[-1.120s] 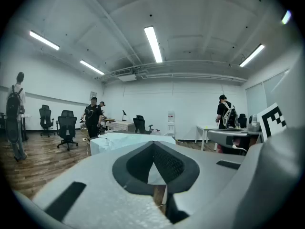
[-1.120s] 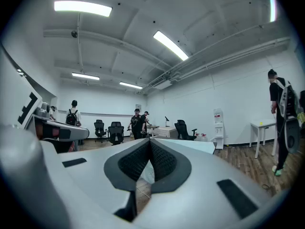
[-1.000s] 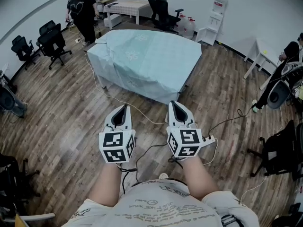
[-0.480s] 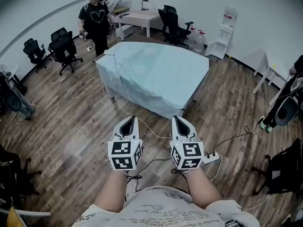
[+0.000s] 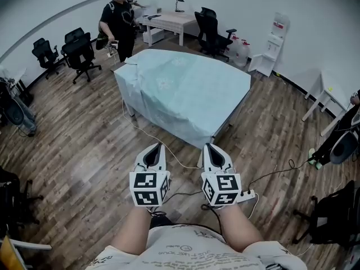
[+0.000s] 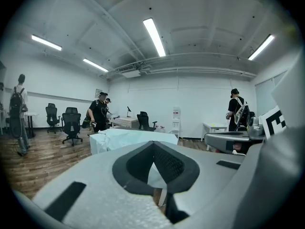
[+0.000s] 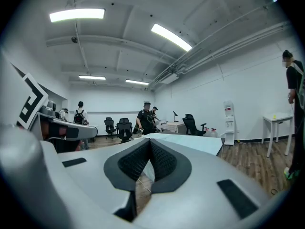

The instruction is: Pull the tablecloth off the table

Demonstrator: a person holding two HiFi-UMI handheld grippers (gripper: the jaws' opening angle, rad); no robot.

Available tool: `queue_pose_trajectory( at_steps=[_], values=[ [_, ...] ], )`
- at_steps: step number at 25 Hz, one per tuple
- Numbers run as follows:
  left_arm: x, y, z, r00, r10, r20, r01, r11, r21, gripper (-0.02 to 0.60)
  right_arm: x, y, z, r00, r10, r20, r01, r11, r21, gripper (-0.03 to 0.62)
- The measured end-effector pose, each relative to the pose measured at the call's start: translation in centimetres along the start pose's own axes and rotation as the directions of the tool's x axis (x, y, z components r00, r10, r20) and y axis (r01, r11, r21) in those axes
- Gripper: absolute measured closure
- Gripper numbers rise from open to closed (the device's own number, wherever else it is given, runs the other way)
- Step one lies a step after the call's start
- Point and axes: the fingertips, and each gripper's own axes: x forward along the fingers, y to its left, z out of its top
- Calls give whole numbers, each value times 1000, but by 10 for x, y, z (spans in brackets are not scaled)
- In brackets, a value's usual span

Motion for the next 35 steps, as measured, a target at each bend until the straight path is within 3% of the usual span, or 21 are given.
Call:
queue_pose_trajectory(
  at_steps=[8, 16, 29, 35],
  values=[
    [39, 4, -6, 1000, -10, -16, 10, 1000, -10, 571, 27, -18, -8, 1000, -3, -9, 3, 1000, 2, 582],
    [112, 22, 6, 999, -50, -11, 50, 999, -7, 571, 87, -50, -8, 999, -51, -16, 51, 999, 1, 582],
    [238, 119, 44, 998, -62, -9, 62, 998, -2, 571, 243, -70, 14, 995, -96, -11, 96, 995, 11, 582],
    [271, 160, 44, 998, -67, -21, 66, 998, -16, 571, 285, -71, 12, 993, -118, -2, 118, 992, 34, 582]
  ],
)
